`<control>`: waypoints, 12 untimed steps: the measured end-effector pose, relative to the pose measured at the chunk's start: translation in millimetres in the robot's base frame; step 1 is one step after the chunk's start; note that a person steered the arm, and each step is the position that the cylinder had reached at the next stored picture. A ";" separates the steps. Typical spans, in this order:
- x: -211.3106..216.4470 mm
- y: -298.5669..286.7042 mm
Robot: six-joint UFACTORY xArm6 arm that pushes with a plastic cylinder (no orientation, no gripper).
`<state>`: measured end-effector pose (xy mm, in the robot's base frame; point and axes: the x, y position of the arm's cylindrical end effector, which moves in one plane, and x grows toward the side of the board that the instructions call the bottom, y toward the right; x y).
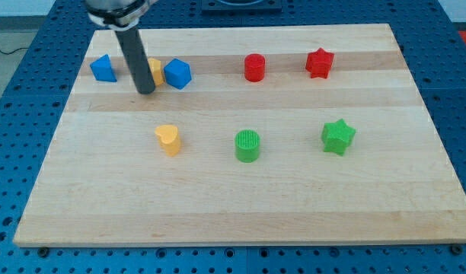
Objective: Place the yellow hexagon at the top left corner of the board
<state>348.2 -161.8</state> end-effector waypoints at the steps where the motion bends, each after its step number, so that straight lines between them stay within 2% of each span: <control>1: -37.0 1.4; 2: -68.3 1.3; 3: -72.1 3.7; 4: -64.6 36.1; 5: -91.7 53.7; 6: -117.4 46.3; 7: -118.3 -7.4; 9: -102.4 3.7; 12: -77.1 -35.4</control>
<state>271.1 -197.1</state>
